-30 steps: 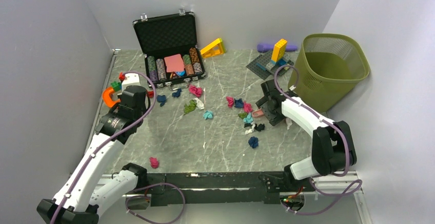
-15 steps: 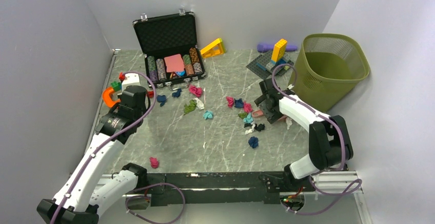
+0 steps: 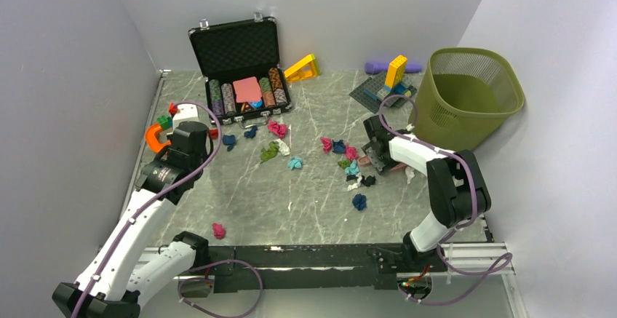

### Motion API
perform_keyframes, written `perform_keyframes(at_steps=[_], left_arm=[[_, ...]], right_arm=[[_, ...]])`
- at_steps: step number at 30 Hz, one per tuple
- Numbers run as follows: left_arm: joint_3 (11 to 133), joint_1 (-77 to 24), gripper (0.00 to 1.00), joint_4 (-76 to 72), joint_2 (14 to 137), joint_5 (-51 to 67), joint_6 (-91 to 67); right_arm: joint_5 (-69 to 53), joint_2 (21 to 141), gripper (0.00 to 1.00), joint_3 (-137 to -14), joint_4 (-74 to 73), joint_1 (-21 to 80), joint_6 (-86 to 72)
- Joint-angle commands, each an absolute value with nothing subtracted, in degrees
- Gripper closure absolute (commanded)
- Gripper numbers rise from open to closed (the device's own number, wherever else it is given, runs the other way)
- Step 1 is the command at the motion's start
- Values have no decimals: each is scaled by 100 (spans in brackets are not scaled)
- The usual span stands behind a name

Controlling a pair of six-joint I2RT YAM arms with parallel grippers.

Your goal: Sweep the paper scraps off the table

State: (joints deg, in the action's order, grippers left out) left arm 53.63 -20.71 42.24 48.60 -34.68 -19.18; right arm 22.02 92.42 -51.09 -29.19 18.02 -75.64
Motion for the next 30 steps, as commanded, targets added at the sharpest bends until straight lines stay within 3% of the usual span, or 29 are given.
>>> perform_keyframes(at_steps=[1, 5, 8, 11, 20, 25, 30], left_arm=[[5379, -2048, 100, 3955, 4856, -3604, -1872], [5378, -2041, 100, 3955, 4869, -3621, -1864], [5384, -2039, 100, 3953, 4886, -3643, -1863], [5392, -2039, 100, 3966, 4904, -3639, -1864], [5392, -2038, 100, 3979, 4869, -3479, -1894], [5466, -2044, 100, 3961, 4930, -3218, -1845], [5657, -2047, 100, 4117, 5131, -3210, -1857]], right_arm=[[2395, 9491, 44, -5067, -2657, 1784, -7664], [2511, 9424, 66, -5149, -2847, 1891, -7703], [2723, 9193, 73, -5164, -3034, 2047, -7812], [2799, 8871, 87, -5133, -3090, 2156, -7755], [3457, 7597, 90, -5134, -3392, 2817, -7094], [2855, 6779, 97, -4759, -2240, 2874, -5274], [2239, 6169, 98, -4622, -1620, 2871, -3975]])
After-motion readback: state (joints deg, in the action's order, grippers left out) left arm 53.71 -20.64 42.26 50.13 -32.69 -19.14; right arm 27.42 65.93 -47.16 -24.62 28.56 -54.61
